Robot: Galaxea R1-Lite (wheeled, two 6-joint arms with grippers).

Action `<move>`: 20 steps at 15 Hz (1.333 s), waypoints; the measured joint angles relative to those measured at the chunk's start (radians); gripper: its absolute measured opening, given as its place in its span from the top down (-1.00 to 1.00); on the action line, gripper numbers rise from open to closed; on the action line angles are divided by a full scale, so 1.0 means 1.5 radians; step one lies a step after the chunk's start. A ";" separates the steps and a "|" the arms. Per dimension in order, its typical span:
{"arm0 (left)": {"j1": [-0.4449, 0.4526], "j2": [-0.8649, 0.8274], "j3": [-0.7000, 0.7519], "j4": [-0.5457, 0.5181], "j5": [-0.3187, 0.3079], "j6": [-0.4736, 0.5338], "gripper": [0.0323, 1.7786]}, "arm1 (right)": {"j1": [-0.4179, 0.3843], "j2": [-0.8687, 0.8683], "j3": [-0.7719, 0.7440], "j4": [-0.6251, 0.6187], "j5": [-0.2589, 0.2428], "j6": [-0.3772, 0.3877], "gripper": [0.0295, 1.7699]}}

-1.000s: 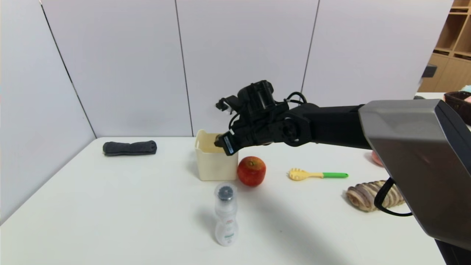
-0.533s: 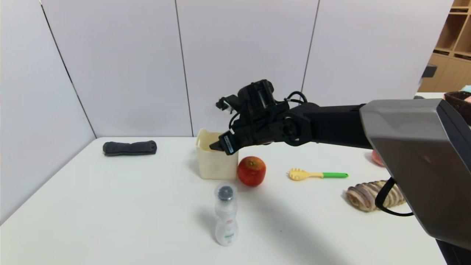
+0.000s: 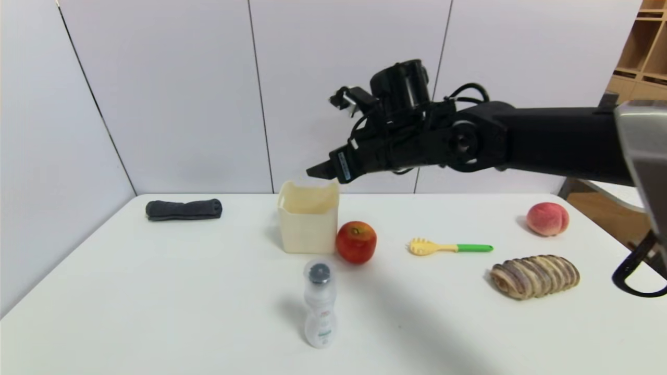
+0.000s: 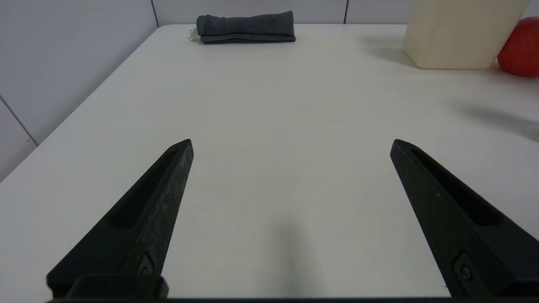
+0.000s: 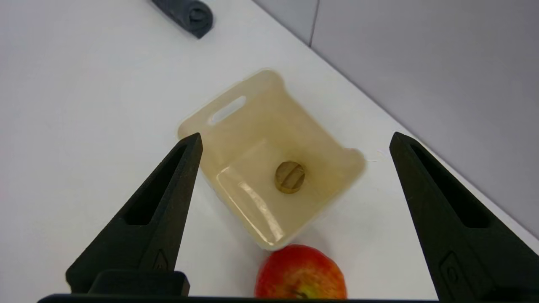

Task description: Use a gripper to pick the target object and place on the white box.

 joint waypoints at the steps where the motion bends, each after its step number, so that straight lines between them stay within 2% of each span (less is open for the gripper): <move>1: 0.000 0.000 0.000 0.000 0.000 0.000 -0.90 | -0.018 -0.023 0.007 0.014 0.000 0.000 -0.76; 4: 0.000 0.000 0.000 0.000 0.000 0.000 -0.90 | -0.083 -0.109 0.063 0.050 0.001 0.001 -0.82; 6: 0.000 0.000 0.000 0.000 0.000 0.000 -0.90 | -0.129 -0.186 0.146 0.061 0.002 0.000 -0.84; 15: 0.000 0.000 0.000 0.000 0.000 0.000 -0.90 | -0.341 -0.702 0.653 0.059 0.000 -0.008 -0.90; 20: 0.000 0.000 0.000 0.000 0.000 0.000 -0.90 | -0.386 -1.011 0.943 -0.004 -0.021 -0.013 -0.91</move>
